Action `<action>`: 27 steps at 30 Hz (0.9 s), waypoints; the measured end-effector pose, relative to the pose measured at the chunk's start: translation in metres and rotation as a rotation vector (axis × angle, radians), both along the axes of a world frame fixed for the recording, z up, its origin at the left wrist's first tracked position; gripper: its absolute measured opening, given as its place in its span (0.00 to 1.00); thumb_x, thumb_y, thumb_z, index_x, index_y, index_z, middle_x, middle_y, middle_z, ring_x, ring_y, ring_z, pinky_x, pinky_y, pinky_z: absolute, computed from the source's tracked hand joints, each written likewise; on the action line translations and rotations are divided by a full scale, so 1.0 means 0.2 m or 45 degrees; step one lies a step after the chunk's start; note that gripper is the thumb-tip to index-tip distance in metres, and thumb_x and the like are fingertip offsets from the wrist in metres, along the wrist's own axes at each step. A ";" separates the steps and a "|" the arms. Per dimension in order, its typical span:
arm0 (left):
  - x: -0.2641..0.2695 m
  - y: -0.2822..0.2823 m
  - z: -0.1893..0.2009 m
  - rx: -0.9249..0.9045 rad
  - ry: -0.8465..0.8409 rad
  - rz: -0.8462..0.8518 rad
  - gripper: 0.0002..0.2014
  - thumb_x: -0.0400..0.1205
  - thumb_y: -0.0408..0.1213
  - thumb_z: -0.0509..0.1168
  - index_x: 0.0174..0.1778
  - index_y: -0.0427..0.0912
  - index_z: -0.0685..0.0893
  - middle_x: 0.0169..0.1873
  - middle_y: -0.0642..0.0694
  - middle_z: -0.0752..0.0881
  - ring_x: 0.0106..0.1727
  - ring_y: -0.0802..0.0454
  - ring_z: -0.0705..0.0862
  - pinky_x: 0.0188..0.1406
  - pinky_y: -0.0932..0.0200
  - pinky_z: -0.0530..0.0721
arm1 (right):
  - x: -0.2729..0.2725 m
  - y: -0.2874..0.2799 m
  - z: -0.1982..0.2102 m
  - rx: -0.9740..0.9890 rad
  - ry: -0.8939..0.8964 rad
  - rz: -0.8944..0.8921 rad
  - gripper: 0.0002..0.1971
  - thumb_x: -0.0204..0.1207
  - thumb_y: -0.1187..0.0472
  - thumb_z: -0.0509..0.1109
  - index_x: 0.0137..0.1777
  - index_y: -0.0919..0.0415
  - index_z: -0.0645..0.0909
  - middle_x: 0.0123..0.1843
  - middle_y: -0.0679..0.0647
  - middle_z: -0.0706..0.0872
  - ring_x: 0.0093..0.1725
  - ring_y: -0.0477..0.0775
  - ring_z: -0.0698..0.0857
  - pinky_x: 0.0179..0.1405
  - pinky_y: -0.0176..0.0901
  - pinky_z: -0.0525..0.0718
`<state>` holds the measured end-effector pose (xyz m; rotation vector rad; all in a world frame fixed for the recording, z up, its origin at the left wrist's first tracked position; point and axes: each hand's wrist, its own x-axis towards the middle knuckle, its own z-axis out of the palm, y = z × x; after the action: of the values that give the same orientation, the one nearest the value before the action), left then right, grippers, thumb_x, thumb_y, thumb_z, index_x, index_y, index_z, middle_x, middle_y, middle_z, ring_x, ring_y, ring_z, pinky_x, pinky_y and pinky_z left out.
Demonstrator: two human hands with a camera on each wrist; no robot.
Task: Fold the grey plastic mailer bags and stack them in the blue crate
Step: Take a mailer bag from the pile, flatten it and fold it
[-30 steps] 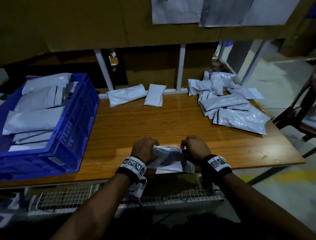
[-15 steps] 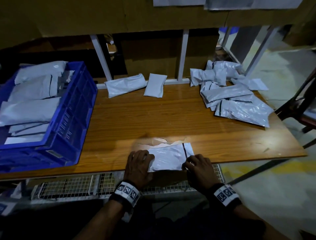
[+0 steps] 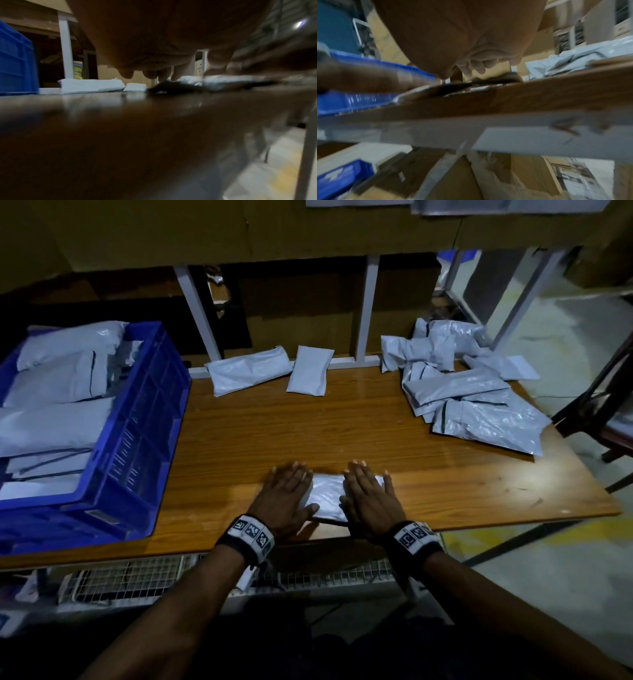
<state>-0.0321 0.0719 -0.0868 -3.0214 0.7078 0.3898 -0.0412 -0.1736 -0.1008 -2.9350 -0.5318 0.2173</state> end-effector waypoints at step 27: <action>0.09 -0.20 -0.10 -0.044 0.042 0.011 0.36 0.89 0.58 0.42 0.91 0.43 0.49 0.91 0.42 0.47 0.91 0.46 0.45 0.89 0.42 0.45 | 0.01 0.06 -0.15 -0.018 -0.007 -0.032 0.37 0.88 0.38 0.31 0.92 0.58 0.42 0.92 0.54 0.39 0.91 0.52 0.37 0.88 0.67 0.37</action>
<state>-0.0150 0.0320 -0.1067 -3.0582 0.7110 0.4327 -0.0397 -0.1612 -0.1304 -2.9551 -0.4962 0.2109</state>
